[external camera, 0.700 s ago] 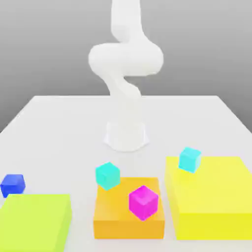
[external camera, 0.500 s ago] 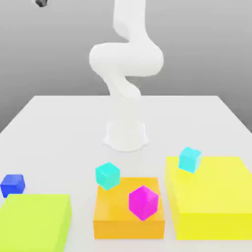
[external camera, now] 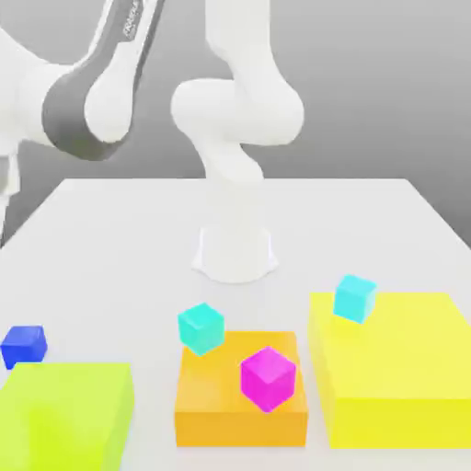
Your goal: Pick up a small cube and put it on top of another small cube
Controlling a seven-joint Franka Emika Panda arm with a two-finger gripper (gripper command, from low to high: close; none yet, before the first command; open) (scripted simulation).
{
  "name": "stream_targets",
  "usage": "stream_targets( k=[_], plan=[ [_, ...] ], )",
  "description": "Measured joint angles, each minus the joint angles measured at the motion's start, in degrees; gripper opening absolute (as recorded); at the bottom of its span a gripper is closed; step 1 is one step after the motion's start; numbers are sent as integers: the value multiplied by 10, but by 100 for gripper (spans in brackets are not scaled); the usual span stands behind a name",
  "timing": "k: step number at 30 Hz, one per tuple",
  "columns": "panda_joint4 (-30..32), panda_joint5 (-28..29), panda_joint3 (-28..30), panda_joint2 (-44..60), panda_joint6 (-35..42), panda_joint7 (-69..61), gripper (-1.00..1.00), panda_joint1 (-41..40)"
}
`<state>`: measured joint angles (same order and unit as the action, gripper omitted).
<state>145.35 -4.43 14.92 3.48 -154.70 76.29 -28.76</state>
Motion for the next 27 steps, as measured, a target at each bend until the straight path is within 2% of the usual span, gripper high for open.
stream_targets(
  k=[4,8,9,16,21,24,27],
  plan=[
    [14,-49,5,86,-42,10,0,-33],
    [0,-98,-42,169,-104,-21,0,-75],
    [-3,-107,-53,186,-117,-28,-100,-85],
    [-4,-107,-56,188,-119,-28,-100,-88],
    [16,-46,-12,98,-50,18,-100,-56],
    [35,-35,-43,34,-9,69,-100,-10],
    [55,-39,-92,-30,29,123,-100,83]
  ],
)
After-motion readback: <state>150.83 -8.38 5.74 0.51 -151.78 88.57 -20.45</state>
